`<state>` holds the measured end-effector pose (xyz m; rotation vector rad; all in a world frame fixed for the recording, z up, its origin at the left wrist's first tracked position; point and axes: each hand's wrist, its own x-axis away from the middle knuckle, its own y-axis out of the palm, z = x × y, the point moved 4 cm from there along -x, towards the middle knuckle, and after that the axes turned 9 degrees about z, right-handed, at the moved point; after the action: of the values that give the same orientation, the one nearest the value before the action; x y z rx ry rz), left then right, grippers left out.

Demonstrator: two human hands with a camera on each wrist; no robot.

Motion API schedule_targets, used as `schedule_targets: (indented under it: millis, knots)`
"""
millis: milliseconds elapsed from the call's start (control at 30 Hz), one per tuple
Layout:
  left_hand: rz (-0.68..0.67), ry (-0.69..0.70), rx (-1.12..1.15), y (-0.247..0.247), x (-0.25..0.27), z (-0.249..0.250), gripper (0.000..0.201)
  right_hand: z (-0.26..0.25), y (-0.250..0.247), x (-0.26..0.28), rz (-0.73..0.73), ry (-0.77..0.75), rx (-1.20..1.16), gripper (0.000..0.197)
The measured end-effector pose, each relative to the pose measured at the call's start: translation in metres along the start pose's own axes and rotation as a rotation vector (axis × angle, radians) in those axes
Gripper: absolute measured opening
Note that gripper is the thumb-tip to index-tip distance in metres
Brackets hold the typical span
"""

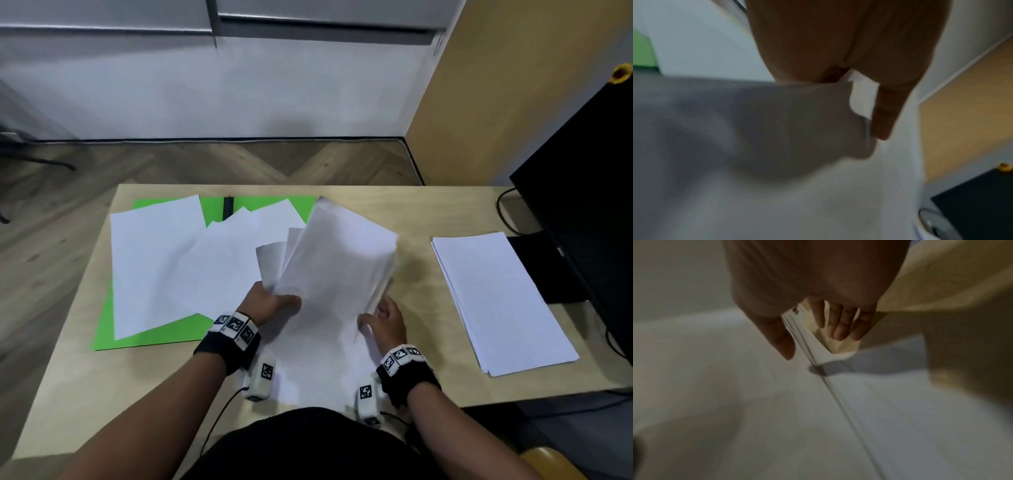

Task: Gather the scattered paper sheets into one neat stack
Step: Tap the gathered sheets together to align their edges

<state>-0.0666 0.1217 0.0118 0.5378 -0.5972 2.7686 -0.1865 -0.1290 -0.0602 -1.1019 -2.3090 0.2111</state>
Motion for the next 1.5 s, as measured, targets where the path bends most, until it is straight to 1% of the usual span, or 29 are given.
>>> schedule_targets:
  millis: [67,100,167,233,267,300,333,367,400,467,533,600,633,667,733,767,833,900,967,1033,1067,1167,1233,1267,1333,1433,1467,1500]
  knots:
    - [-0.077,0.002,0.038,-0.005,0.004,0.015,0.005,-0.011,0.003,0.003,-0.072,0.064,-0.181,0.044]
    - [-0.134,-0.006,0.045,-0.005,0.006,0.021,0.001,-0.016,0.007,0.003,-0.103,0.058,-0.219,0.04]
    - [-0.197,-0.018,0.031,-0.007,0.004,0.025,0.021,-0.032,0.01,0.008,-0.148,0.009,-0.249,0.035]
    - [-0.184,-0.051,0.021,-0.01,0.001,0.028,0.043,-0.047,0.011,0.012,-0.163,-0.057,-0.222,0.035]
    - [-0.18,-0.055,0.027,-0.01,-0.001,0.028,0.047,-0.053,0.011,0.013,-0.169,-0.092,-0.187,0.037]
    - [-0.171,-0.041,0.019,-0.01,-0.002,0.032,0.043,-0.057,0.01,0.012,-0.166,-0.124,-0.148,0.035]
    - [-0.142,-0.018,0.007,-0.011,-0.004,0.036,0.034,-0.061,0.009,0.011,-0.162,-0.148,-0.119,0.032]
    - [-0.099,0.011,-0.013,-0.013,-0.006,0.042,0.025,-0.066,0.008,0.012,-0.153,-0.173,-0.12,0.028]
    - [-0.044,0.044,-0.038,-0.016,-0.008,0.049,0.021,-0.071,0.006,0.013,-0.14,-0.188,-0.136,0.025]
    - [0.077,0.121,-0.042,-0.025,-0.008,0.066,0.027,-0.088,0.003,0.019,-0.127,-0.203,-0.232,0.022]
    - [0.172,0.231,0.09,-0.034,-0.003,0.086,0.035,-0.112,-0.006,0.026,-0.1,-0.23,-0.391,0.024]
    - [0.197,0.389,0.244,-0.043,0.004,0.107,0.042,-0.134,-0.017,0.03,-0.05,-0.275,-0.511,0.021]
    - [0.182,0.452,0.266,-0.045,0.006,0.115,0.045,-0.142,-0.021,0.032,-0.04,-0.298,-0.546,0.019]
    - [0.163,0.469,0.249,-0.044,0.005,0.117,0.05,-0.149,-0.024,0.034,-0.045,-0.317,-0.573,0.02]
    - [0.125,0.41,0.16,-0.036,0.001,0.114,0.053,-0.152,-0.025,0.039,-0.063,-0.33,-0.6,0.028]
    - [0.114,0.371,0.131,-0.031,-0.001,0.109,0.049,-0.15,-0.023,0.039,-0.069,-0.317,-0.593,0.032]
    - [0.096,0.336,0.128,-0.021,-0.002,0.098,0.041,-0.142,-0.018,0.039,-0.076,-0.265,-0.572,0.03]
    - [0.105,0.328,0.13,-0.015,-0.002,0.089,0.039,-0.133,-0.015,0.039,-0.054,-0.212,-0.551,0.027]
    - [0.136,0.32,0.159,-0.012,0.001,0.086,0.034,-0.13,-0.016,0.039,-0.007,-0.2,-0.543,0.026]
    - [0.167,0.337,0.202,-0.013,0.01,0.093,0.025,-0.14,-0.02,0.047,0.009,-0.227,-0.536,0.026]
    - [0.184,0.365,0.221,-0.015,0.014,0.099,0.024,-0.148,-0.023,0.051,0.012,-0.256,-0.544,0.027]
    - [0.201,0.443,0.336,-0.027,0.024,0.117,0.026,-0.172,-0.031,0.064,0.004,-0.342,-0.609,0.037]
    - [0.212,0.467,0.377,-0.035,0.025,0.122,0.029,-0.177,-0.035,0.065,-0.013,-0.368,-0.67,0.041]
    - [0.217,0.46,0.379,-0.038,0.023,0.119,0.032,-0.177,-0.035,0.064,-0.016,-0.381,-0.654,0.04]
    - [0.216,0.413,0.341,-0.042,0.017,0.106,0.039,-0.169,-0.03,0.06,-0.008,-0.397,-0.549,0.037]
    - [0.157,0.366,0.21,-0.038,0.008,0.087,0.057,-0.151,-0.015,0.054,0.017,-0.366,-0.382,0.037]
    - [0.152,0.348,0.203,-0.035,0.007,0.085,0.058,-0.147,-0.01,0.053,0.02,-0.36,-0.354,0.036]
    - [0.152,0.342,0.215,-0.033,0.008,0.086,0.056,-0.145,-0.007,0.052,0.02,-0.355,-0.338,0.035]
